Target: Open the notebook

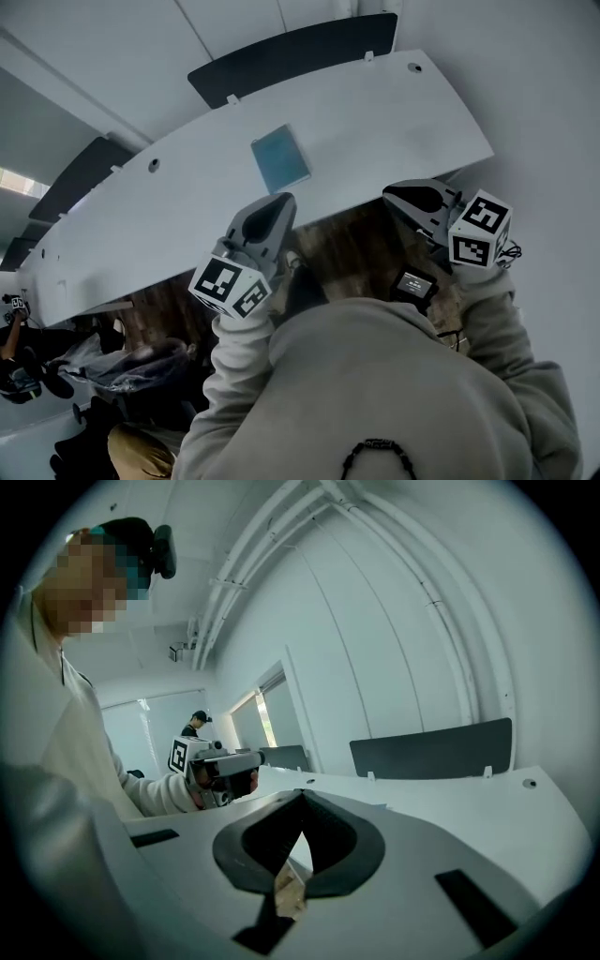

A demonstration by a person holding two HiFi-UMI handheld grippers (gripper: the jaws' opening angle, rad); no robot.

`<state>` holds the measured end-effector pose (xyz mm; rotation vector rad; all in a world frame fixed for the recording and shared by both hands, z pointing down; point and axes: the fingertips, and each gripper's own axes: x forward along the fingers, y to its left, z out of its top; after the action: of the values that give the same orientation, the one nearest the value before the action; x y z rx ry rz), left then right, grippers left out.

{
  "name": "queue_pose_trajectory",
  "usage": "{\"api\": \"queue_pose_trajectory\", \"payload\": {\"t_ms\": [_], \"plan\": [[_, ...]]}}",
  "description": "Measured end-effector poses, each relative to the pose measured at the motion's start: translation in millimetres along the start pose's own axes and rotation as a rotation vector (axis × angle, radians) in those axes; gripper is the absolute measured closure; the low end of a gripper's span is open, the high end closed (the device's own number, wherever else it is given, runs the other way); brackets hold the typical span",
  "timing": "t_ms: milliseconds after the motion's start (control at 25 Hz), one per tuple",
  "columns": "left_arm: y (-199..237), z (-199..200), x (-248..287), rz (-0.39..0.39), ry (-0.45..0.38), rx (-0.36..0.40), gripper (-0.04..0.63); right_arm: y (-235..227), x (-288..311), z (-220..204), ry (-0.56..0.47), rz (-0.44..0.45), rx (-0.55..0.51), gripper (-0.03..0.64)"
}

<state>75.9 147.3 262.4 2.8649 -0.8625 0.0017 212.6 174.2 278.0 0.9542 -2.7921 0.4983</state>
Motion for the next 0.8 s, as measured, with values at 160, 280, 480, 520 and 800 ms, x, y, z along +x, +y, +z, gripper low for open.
{"api": "queue_pose_trajectory", "payload": {"t_ms": [160, 280, 480, 520, 800], "plan": [[34, 4, 2, -0.023, -0.004, -0.019, 0.598, -14, 36, 12, 0.002, 0.002, -0.006, 0.597], [64, -1, 7, 0.005, 0.004, -0.044, 0.598, -29, 62, 11, 0.028, -0.005, -0.035, 0.597], [106, -31, 10, 0.031, 0.046, -0.121, 0.598, -53, 107, -3, 0.073, 0.016, 0.024, 0.597], [117, -38, 10, 0.033, 0.058, -0.137, 0.598, -57, 117, -8, 0.085, 0.02, 0.041, 0.597], [162, -33, 14, 0.014, 0.081, -0.15, 0.598, -78, 150, -1, 0.115, 0.003, 0.116, 0.597]]}}
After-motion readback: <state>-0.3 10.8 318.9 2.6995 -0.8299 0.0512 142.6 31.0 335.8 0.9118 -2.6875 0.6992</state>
